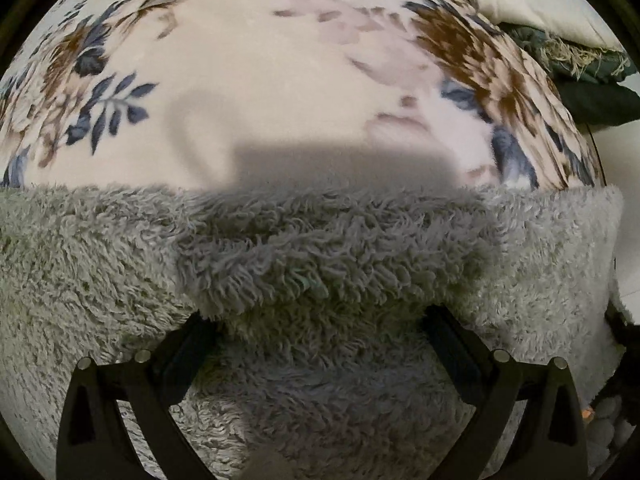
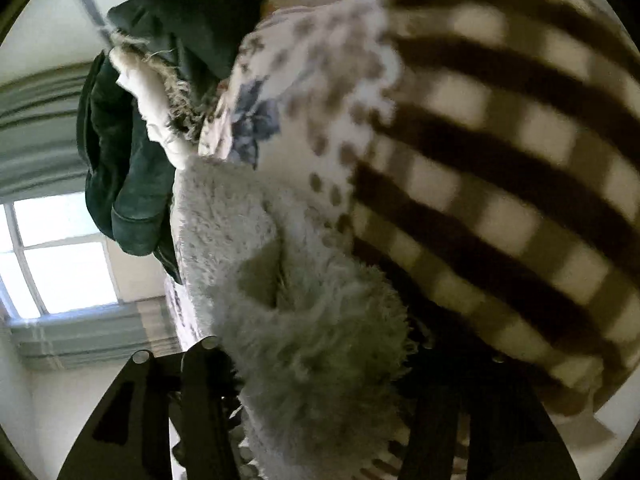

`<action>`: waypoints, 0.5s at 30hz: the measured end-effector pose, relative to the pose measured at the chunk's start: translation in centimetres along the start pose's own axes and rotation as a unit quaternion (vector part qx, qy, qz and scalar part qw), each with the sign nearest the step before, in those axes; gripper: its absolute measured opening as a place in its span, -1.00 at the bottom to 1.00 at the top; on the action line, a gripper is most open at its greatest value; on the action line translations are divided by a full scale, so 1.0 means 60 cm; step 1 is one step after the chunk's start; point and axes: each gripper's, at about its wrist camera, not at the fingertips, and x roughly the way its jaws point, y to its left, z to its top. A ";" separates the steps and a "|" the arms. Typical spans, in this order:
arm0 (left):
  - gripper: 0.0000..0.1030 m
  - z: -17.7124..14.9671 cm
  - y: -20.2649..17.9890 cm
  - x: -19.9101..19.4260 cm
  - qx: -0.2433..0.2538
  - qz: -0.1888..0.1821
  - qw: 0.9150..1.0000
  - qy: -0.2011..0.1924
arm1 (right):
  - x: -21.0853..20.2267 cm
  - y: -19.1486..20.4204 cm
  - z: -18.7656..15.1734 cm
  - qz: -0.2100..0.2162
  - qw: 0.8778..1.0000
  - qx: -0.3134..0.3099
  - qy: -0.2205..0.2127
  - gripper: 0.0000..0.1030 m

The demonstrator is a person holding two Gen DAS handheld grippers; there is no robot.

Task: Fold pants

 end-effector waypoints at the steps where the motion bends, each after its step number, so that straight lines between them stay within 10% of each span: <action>1: 1.00 0.001 0.001 -0.002 0.001 -0.005 1.000 0.008 | -0.004 0.012 0.001 -0.012 1.000 -0.013 -0.011 -0.62; 4: 1.00 0.003 0.017 -0.032 -0.023 -0.043 0.999 0.013 | -0.044 0.016 0.009 -0.028 0.997 0.010 -0.069 -0.63; 7: 1.00 0.002 0.029 -0.040 -0.035 -0.054 0.998 0.016 | -0.026 0.007 0.012 -0.005 0.999 0.014 -0.030 -0.53; 11: 1.00 0.000 0.030 -0.027 -0.027 -0.045 0.998 0.018 | 0.008 0.001 -0.003 0.033 0.999 0.020 0.025 0.26; 14: 1.00 0.003 0.006 -0.012 -0.018 -0.031 0.999 0.017 | 0.025 0.009 -0.004 0.035 0.999 0.011 0.015 0.27; 15: 1.00 0.005 0.005 -0.009 -0.017 -0.030 0.999 0.017 | 0.028 0.010 -0.003 0.032 0.999 0.013 0.004 -0.07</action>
